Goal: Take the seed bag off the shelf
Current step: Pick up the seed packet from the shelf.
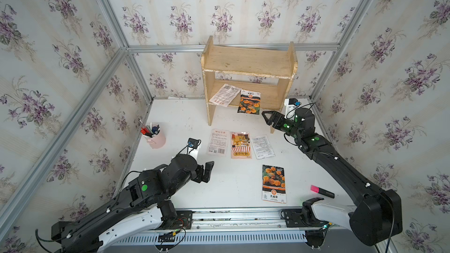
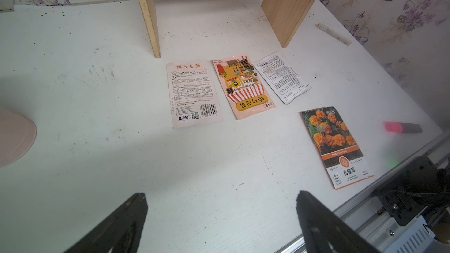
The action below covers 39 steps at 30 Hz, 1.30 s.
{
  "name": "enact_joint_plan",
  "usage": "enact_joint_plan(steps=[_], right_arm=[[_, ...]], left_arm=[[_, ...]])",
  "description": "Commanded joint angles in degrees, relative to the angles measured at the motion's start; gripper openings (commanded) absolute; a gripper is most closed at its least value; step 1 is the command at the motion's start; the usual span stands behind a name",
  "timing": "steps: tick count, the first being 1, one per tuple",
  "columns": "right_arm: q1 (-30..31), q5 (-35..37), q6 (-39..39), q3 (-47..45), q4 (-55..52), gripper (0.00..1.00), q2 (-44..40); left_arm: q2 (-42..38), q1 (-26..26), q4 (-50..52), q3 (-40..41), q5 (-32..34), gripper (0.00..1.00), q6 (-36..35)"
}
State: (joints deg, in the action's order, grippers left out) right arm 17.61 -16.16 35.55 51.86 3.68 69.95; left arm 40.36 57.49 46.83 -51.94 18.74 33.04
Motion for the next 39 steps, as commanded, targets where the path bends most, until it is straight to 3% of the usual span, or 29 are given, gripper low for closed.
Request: enact_joint_plan(steps=[1,8,33,39], right_arm=[[-0.03,-3.53,3.52,-0.6,5.59,0.85,1.21],[-0.12,-5.18,5.89,0.56,9.26,0.72,5.66],[-0.12,-8.61,10.48,6.67,15.62,0.57,18.98],[-0.12,-8.62,10.86,7.47,16.01,0.49,20.09]], left_arm=[[-0.27,-0.01,-0.21,-0.05,-0.26,1.0,0.32],[-1.24,-0.01,0.24,0.39,0.02,1.0,0.77],[-2.13,0.0,1.76,0.6,1.38,1.0,1.01],[-2.06,-0.01,1.52,0.87,1.21,1.0,1.22]])
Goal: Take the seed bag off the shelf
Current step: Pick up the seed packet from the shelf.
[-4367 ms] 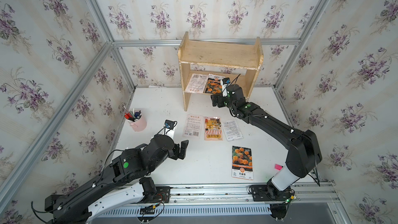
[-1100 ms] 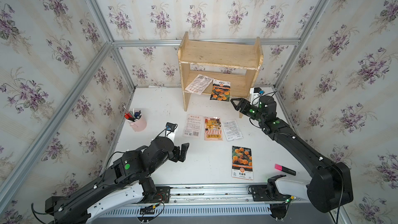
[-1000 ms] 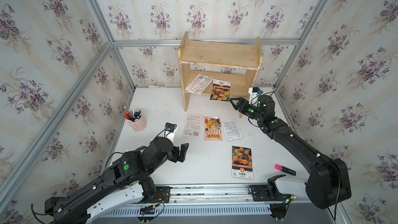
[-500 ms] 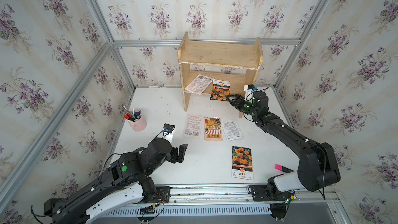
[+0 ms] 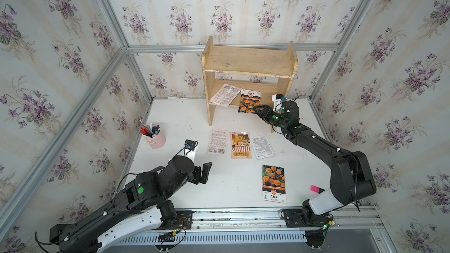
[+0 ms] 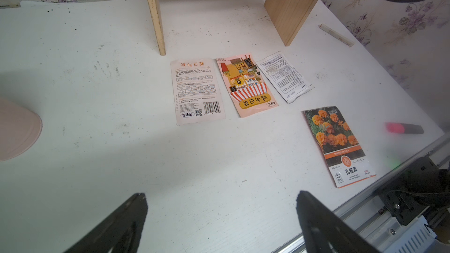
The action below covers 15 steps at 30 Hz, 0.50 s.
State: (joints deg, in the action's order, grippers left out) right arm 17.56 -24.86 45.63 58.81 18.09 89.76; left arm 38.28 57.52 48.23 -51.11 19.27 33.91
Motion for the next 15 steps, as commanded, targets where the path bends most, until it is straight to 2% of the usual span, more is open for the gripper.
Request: enact_joint_plan(steps=[1,8,15], right_arm=[[-0.07,0.24,0.79,0.52,1.6,0.46,0.35],[-0.07,0.63,0.61,0.69,1.27,0.3,0.51],[-0.07,0.92,-0.01,1.31,0.4,0.03,-0.2]], left_arm=[[0.04,-0.03,0.11,0.19,0.75,1.0,0.3],[-0.4,-0.03,0.1,0.43,0.51,1.0,0.54],[-1.02,-0.01,-0.03,0.75,0.52,1.0,0.69]])
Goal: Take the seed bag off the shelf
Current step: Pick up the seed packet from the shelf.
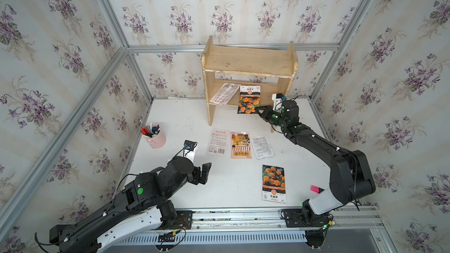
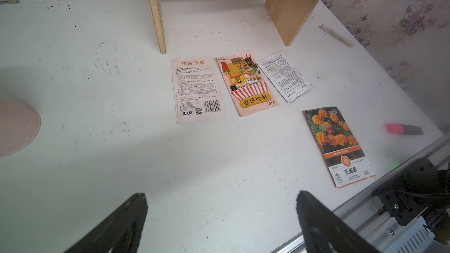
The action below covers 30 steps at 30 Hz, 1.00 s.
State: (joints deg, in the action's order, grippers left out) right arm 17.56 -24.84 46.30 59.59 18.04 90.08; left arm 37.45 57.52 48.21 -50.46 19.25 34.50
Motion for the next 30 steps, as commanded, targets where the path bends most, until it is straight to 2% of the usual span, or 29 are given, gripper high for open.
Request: enact_joint_plan(steps=[1,9,17,22,25,30], right_arm=[[-0.01,1.08,-0.78,0.52,0.29,0.0,-0.71],[0.07,3.47,-1.48,-0.31,-1.07,0.0,-3.75],[0.74,2.04,-3.12,-1.53,-2.11,0.0,-7.29],[2.16,0.6,-5.66,-3.26,-4.18,0.0,-11.51],[3.4,-0.6,-6.95,-5.21,-5.65,0.0,-15.26],[6.23,-2.15,-8.86,-8.76,-8.92,0.0,-22.88]], left_arm=[[-0.22,-0.03,-0.12,0.01,0.56,1.0,0.05],[0.67,-0.04,-2.05,-0.58,0.0,1.0,-0.37],[1.04,-0.13,-4.77,-0.83,-1.14,1.0,-1.26],[1.3,-1.57,-8.54,-1.2,-6.23,1.0,-3.06],[1.4,-4.78,-10.96,-1.09,-11.2,1.0,-3.08],[1.13,-11.95,-17.98,0.73,-23.08,1.0,-2.38]])
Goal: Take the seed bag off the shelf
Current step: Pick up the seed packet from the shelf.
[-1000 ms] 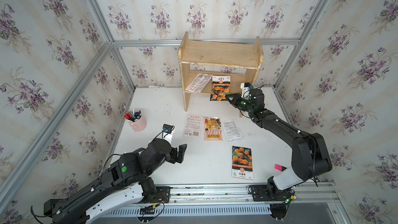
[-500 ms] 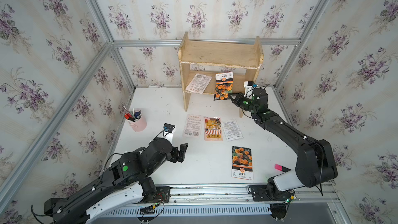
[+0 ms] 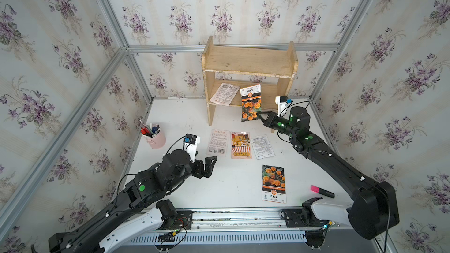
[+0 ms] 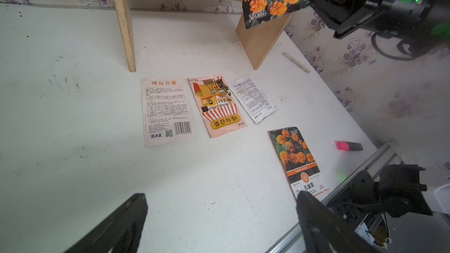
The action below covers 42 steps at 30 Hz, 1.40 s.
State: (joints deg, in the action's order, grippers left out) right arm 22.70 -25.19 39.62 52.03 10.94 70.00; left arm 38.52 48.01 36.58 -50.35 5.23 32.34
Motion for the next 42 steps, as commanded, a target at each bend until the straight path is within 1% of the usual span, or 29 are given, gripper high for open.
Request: enact_joint_plan(steps=[1,5,7,8,9,10,12,18,22,27,31,35,36,40,42], right_arm=[[1.61,-2.25,-2.35,-1.87,-2.18,0.0,-4.18],[4.04,-3.72,-2.09,-4.37,-3.96,0.0,-9.95],[5.42,-4.48,-2.0,-4.95,-5.09,0.0,-12.43],[6.23,-4.67,-2.0,-5.18,-5.8,0.0,-13.51],[7.16,-4.9,-1.96,-5.68,-6.14,0.0,-14.73],[7.68,-5.25,-1.68,-6.12,-6.16,0.0,-15.64],[10.77,-6.45,-0.76,-6.95,-6.07,0.0,-17.12],[14.62,-8.0,2.85,-10.69,-1.93,0.0,-20.6],[16.03,-7.76,4.2,-12.27,-0.13,0.0,-21.84],[17.66,-7.68,5.38,-13.44,1.79,0.0,-22.49],[18.63,-7.59,5.8,-13.85,2.48,0.0,-22.45],[19.64,-7.12,6.26,-14.58,3.38,0.0,-22.62],[19.75,-6.98,6.33,-14.88,3.46,0.0,-22.87],[19.88,-4.81,5.75,-15.89,1.68,0.0,-23.65],[19.93,-3.83,5.74,-16.46,1.02,0.0,-24.56]], left_arm=[[0.14,-3.61,-7.9,1.2,-11.42,1.0,-0.04],[1.3,-8.7,-16.9,3.53,-22.15,0.98,2.01],[2.35,-10.9,-20.68,4.4,-25.41,0.98,3.49],[2.83,-11.98,-22.87,5.0,-28.68,0.97,4.21],[3.28,-12.97,-25.2,5.66,-30.52,0.96,5.09],[3.52,-13.57,-27.26,6.22,-31.81,0.96,5.94],[4.0,-14.62,-31.97,7.37,-34.14,0.96,7.51],[5.76,-15.4,-41.61,8.9,-37.54,0.95,11.08],[7.19,-15.49,-45.38,9.47,-39.01,0.82,12.97],[8.97,-15.49,-46.24,9.91,-39.86,0.77,13.45],[9.56,-15.49,-47.5,10.52,-40.08,0.69,14.15],[9.64,-15.42,-48.26,10.46,-40.21,0.62,14.51],[9.64,-15.49,-48.34,10.36,-40.36,0.59,14.59],[9.71,-15.46,-48.75,10.27,-40.94,0.39,15.03],[9.88,-15.48,-48.47,10.1,-41.59,0.31,15.12]])
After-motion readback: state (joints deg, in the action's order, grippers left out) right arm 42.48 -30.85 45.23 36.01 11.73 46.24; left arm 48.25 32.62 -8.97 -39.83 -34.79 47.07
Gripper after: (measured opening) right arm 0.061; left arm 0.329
